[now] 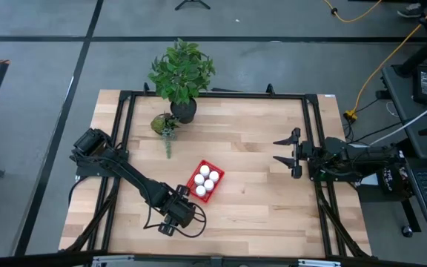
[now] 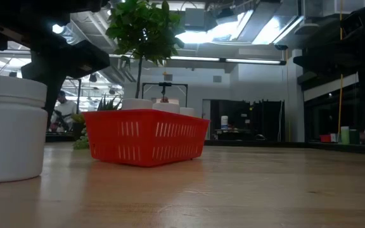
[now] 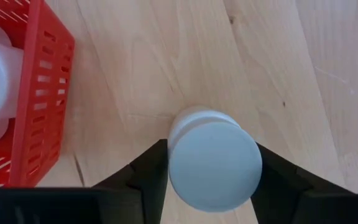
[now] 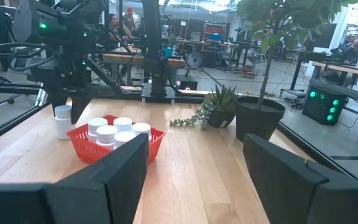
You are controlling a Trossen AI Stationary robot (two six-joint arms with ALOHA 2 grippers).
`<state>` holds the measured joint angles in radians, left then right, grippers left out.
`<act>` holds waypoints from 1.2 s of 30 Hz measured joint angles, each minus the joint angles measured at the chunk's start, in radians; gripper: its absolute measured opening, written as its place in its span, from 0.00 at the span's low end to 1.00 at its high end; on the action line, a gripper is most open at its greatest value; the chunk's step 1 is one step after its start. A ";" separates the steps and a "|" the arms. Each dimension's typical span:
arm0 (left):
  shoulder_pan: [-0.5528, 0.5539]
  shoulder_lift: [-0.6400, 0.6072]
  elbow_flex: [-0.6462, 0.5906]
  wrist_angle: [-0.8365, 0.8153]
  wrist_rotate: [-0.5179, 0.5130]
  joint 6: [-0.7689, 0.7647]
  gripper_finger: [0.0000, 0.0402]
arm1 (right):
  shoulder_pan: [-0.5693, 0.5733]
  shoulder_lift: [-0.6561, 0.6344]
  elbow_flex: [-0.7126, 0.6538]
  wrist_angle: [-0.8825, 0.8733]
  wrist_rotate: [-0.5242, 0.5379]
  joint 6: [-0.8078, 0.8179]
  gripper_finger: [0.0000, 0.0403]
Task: Pick and place pill bottles into a basket
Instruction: Put the white medicine bottle into the red bin
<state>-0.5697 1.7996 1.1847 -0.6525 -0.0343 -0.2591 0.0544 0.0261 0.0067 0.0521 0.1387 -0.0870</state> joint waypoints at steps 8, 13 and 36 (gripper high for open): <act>-0.003 0.000 0.045 -0.106 -0.061 -0.001 0.43 | 0.000 0.000 0.000 0.000 0.000 0.000 0.66; -0.019 -0.004 0.121 -0.182 -0.110 0.035 0.43 | 0.000 0.000 0.000 0.000 0.000 0.000 0.66; 0.062 -0.054 0.210 -0.379 -0.287 0.161 0.43 | 0.000 0.000 0.000 0.000 0.000 0.000 0.65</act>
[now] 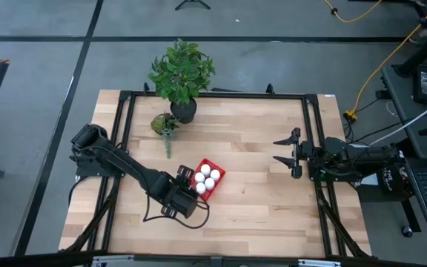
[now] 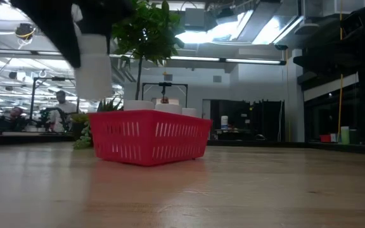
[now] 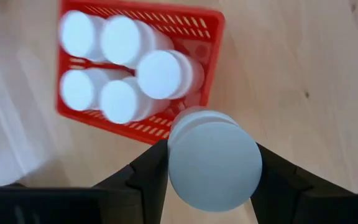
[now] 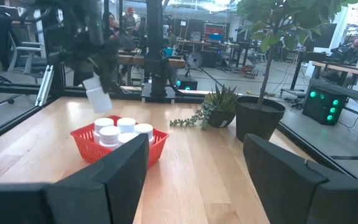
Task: Pick and place pill bottles into a basket
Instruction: Put the white medicine bottle into the red bin
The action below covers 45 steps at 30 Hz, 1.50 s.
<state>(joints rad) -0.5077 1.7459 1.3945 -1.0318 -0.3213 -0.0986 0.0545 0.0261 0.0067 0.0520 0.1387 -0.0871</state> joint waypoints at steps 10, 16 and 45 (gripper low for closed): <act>0.001 -0.083 0.000 0.009 -0.047 -0.018 0.43 | 0.000 0.000 0.000 0.000 0.000 0.000 0.65; 0.007 -0.079 0.000 0.031 -0.041 0.016 0.43 | 0.000 0.000 0.000 0.000 0.000 0.000 0.65; 0.059 -0.078 -0.085 0.093 -0.019 0.057 0.42 | 0.000 0.000 0.000 0.000 0.000 0.000 0.66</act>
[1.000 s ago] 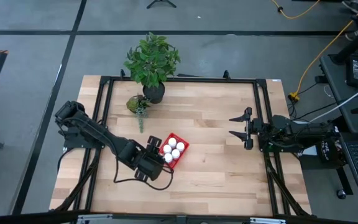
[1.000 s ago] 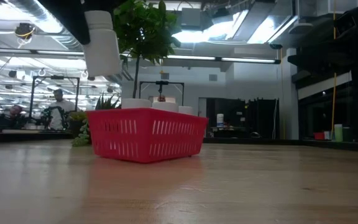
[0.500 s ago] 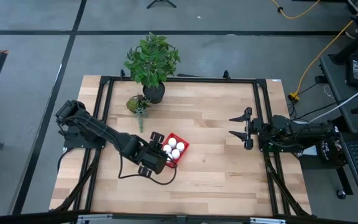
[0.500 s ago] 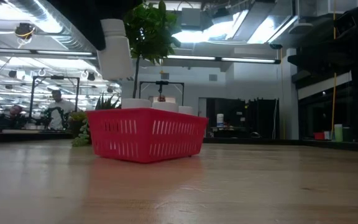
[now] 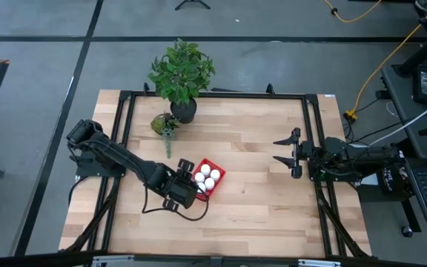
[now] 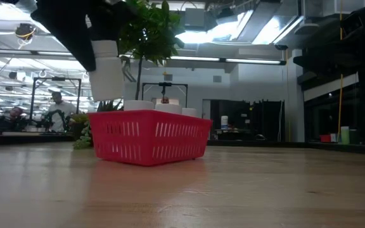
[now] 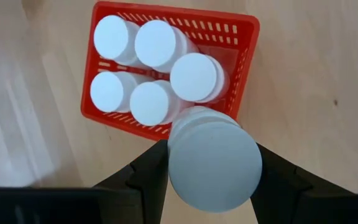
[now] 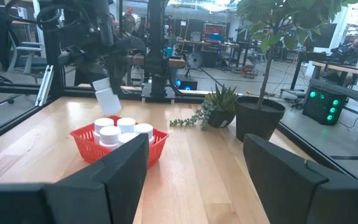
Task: Pick and place pill bottles into a basket
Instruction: Put the white medicine bottle into the red bin
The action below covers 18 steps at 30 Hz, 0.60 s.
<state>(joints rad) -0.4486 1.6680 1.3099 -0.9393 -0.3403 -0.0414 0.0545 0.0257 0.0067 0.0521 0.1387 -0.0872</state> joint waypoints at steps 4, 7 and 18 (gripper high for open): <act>0.007 0.000 -0.023 0.013 0.010 0.002 0.42 | 0.000 0.000 0.000 0.000 0.000 0.000 0.66; 0.019 0.000 -0.033 0.029 0.033 -0.003 0.42 | 0.000 0.000 0.000 0.000 0.000 0.000 0.66; 0.040 0.000 -0.044 0.064 0.063 0.019 0.42 | 0.000 0.000 0.000 0.000 0.000 0.000 0.66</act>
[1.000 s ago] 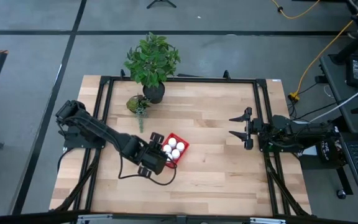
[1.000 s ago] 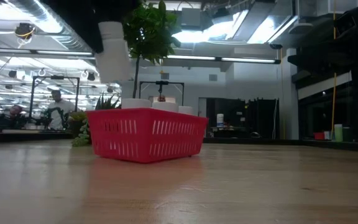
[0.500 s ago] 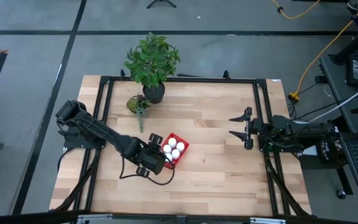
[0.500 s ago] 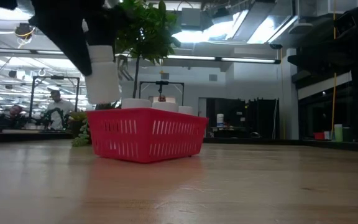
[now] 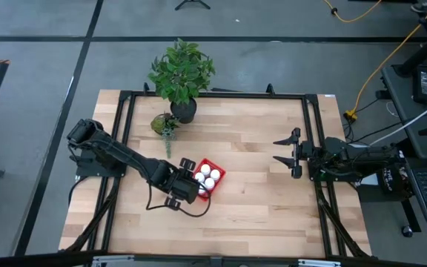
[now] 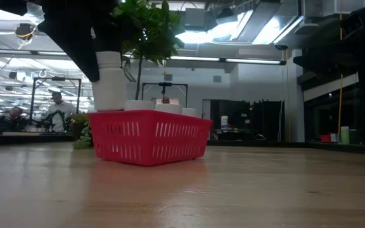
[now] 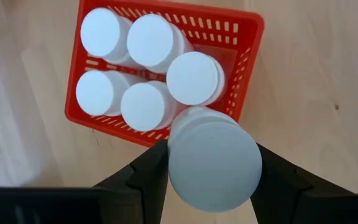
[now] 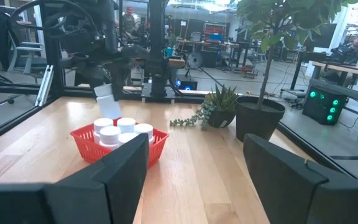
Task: Pick and place pill bottles into a basket
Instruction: Put the white medicine bottle into the red bin
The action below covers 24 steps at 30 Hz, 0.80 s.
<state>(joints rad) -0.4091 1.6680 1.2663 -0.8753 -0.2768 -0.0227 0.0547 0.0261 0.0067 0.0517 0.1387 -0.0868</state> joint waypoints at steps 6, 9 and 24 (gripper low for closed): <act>0.000 0.000 0.000 0.026 0.018 0.011 0.42 | 0.000 0.000 0.000 0.000 0.000 0.000 0.66; 0.000 0.000 0.000 0.027 0.018 0.011 0.42 | 0.000 0.000 0.000 0.000 0.000 0.000 0.66; 0.000 0.000 0.000 0.032 0.018 0.019 0.42 | 0.000 0.000 0.000 0.000 0.000 0.000 0.66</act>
<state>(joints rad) -0.4091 1.6680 1.2663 -0.8433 -0.2592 -0.0036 0.0547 0.0258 0.0067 0.0519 0.1387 -0.0870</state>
